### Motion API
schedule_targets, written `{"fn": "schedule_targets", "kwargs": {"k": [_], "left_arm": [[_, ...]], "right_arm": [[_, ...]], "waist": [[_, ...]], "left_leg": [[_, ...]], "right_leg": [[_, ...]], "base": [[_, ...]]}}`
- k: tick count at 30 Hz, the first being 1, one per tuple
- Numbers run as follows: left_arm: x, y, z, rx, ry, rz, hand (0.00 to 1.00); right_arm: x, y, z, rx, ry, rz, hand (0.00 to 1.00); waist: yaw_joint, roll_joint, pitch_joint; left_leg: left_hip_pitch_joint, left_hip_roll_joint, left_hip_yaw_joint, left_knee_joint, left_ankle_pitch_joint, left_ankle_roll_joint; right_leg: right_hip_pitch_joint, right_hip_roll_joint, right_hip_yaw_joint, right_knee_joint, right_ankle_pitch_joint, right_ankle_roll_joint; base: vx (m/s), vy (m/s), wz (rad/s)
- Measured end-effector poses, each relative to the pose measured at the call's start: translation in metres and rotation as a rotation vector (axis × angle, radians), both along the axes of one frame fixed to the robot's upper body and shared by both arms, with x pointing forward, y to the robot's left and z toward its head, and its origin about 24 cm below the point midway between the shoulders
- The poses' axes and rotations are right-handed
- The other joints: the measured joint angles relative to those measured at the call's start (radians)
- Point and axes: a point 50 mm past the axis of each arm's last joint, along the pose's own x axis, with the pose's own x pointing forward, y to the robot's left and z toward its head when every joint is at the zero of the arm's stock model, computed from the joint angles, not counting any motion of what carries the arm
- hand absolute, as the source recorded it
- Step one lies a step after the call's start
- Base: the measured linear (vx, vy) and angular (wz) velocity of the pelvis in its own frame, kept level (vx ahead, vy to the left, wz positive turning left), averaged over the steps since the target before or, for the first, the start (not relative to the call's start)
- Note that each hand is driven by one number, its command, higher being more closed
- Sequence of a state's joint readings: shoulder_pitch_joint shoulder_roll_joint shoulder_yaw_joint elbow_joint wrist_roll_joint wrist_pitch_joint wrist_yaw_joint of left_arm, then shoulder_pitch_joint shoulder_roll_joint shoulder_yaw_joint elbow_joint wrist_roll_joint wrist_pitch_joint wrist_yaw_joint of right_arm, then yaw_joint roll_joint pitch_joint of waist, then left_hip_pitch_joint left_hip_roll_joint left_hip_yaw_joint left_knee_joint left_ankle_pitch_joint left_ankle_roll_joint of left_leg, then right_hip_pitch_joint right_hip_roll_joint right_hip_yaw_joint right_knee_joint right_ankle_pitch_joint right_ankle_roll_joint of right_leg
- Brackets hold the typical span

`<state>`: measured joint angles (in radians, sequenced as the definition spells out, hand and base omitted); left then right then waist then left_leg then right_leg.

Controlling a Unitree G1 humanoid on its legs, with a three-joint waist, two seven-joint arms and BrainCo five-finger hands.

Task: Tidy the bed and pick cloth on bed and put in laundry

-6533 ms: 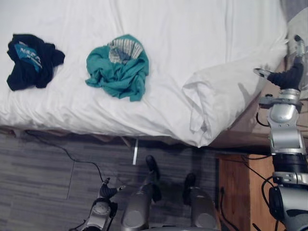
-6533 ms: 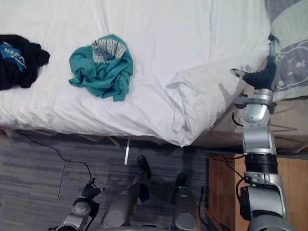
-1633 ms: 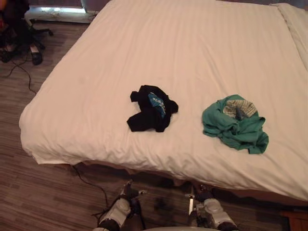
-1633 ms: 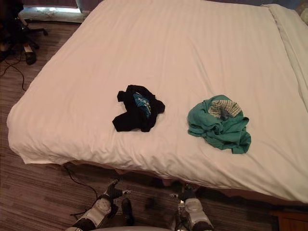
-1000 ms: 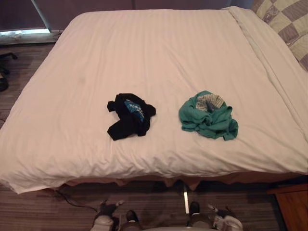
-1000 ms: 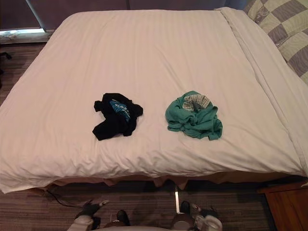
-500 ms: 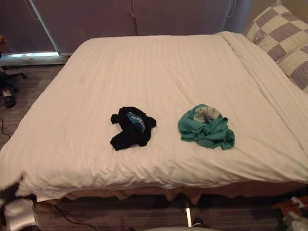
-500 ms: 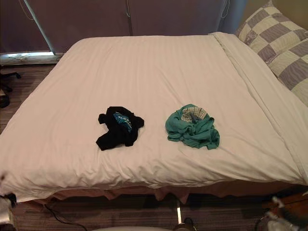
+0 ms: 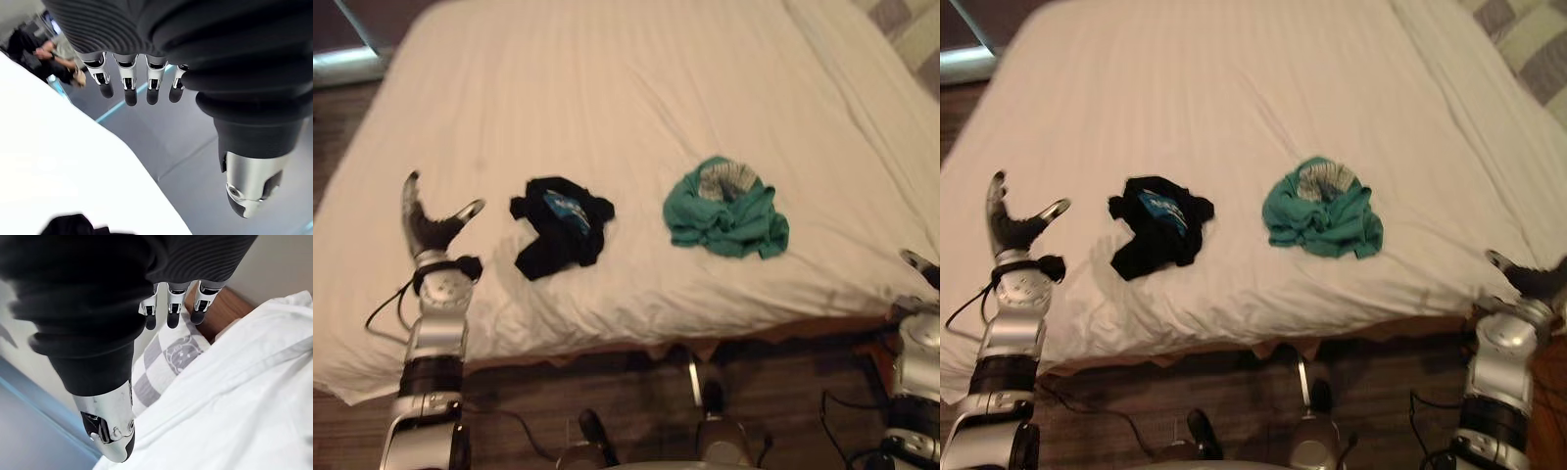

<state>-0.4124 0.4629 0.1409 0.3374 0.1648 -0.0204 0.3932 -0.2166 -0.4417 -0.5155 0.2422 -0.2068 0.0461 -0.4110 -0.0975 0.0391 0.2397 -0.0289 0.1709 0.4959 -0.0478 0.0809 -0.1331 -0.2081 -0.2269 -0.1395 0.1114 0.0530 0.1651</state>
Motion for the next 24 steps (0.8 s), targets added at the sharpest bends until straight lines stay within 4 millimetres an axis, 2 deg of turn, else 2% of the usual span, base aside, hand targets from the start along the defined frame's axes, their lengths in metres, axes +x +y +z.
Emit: {"fn": "schedule_targets", "kwargs": {"k": [4,6,7,10,13,16,18,22,24], "left_arm": [[0.023,-0.03,0.021,0.06,-0.032,-0.094,0.0],[0.03,-0.036,0.025,0.091,-0.017,-0.117,0.0],[0.032,-0.036,0.025,0.099,-0.012,-0.113,1.0],[0.042,-0.038,0.026,0.124,0.026,-0.106,1.0],[0.051,-0.035,0.037,0.178,0.044,-0.071,1.0],[0.062,-0.026,0.052,0.292,0.08,-0.02,1.0],[0.064,-0.021,0.058,0.35,0.116,-0.007,1.0],[0.065,-0.027,0.053,0.38,0.143,-0.037,1.0],[0.06,-0.039,0.045,0.348,0.114,-0.083,1.0]], "right_arm": [[0.012,0.015,0.01,-0.031,-0.028,0.067,0.0],[0.018,0.023,0.02,-0.052,-0.059,0.101,0.0],[0.02,0.025,0.022,-0.057,-0.068,0.111,0.0],[0.027,0.034,0.03,-0.093,-0.088,0.157,0.0],[0.03,0.038,0.047,-0.147,-0.125,0.183,0.0],[0.038,0.042,0.069,-0.215,-0.159,0.21,0.0],[0.047,0.047,0.091,-0.259,-0.202,0.236,0.0],[0.065,0.056,0.119,-0.339,-0.214,0.279,0.0],[0.076,0.062,0.133,-0.391,-0.188,0.317,0.0]], "waist": [[-0.007,0.004,0.073],[-0.012,0.003,0.102],[-0.015,0.003,0.11],[-0.023,0.001,0.138],[-0.022,-0.001,0.19],[-0.025,-0.001,0.211],[-0.025,-0.001,0.211],[-0.02,0.0,0.212],[-0.002,0.011,0.217]], "left_leg": [[-0.053,0.002,0.003,0.018,0.0,0.0],[-0.072,0.002,0.006,0.025,0.0,0.0],[-0.075,0.002,0.009,0.026,0.0,0.0],[-0.105,0.002,0.025,0.034,0.0,0.0],[-0.12,0.004,0.032,0.054,-0.004,0.004],[-0.137,0.005,0.034,0.061,-0.003,0.004],[-0.149,0.005,0.031,0.064,-0.004,0.004],[-0.163,0.005,0.013,0.066,-0.004,0.005],[-0.187,0.006,-0.019,0.07,-0.003,0.005]], "right_leg": [[-0.056,0.001,0.012,0.006,0.011,-0.007],[-0.08,0.002,0.024,0.006,0.019,-0.01],[-0.085,0.002,0.028,0.006,0.02,-0.01],[-0.124,0.002,0.042,0.008,0.026,-0.014],[-0.14,0.002,0.06,0.009,0.033,-0.015],[-0.159,0.003,0.064,0.008,0.044,-0.02],[-0.167,0.001,0.062,0.008,0.048,-0.017],[-0.172,-0.001,0.052,0.008,0.049,-0.015],[-0.178,-0.004,0.031,0.009,0.05,-0.013]], "base": [[0.02,-0.005,-0.08],[0.03,-0.001,-0.11],[0.03,0.003,-0.15],[0.03,-0.001,-0.11],[0.01,-0.005,-0.1],[0.0,-0.009,-0.05],[-0.01,0.0,0.02],[-0.02,-0.002,0.1],[-0.02,-0.007,0.23]]}}
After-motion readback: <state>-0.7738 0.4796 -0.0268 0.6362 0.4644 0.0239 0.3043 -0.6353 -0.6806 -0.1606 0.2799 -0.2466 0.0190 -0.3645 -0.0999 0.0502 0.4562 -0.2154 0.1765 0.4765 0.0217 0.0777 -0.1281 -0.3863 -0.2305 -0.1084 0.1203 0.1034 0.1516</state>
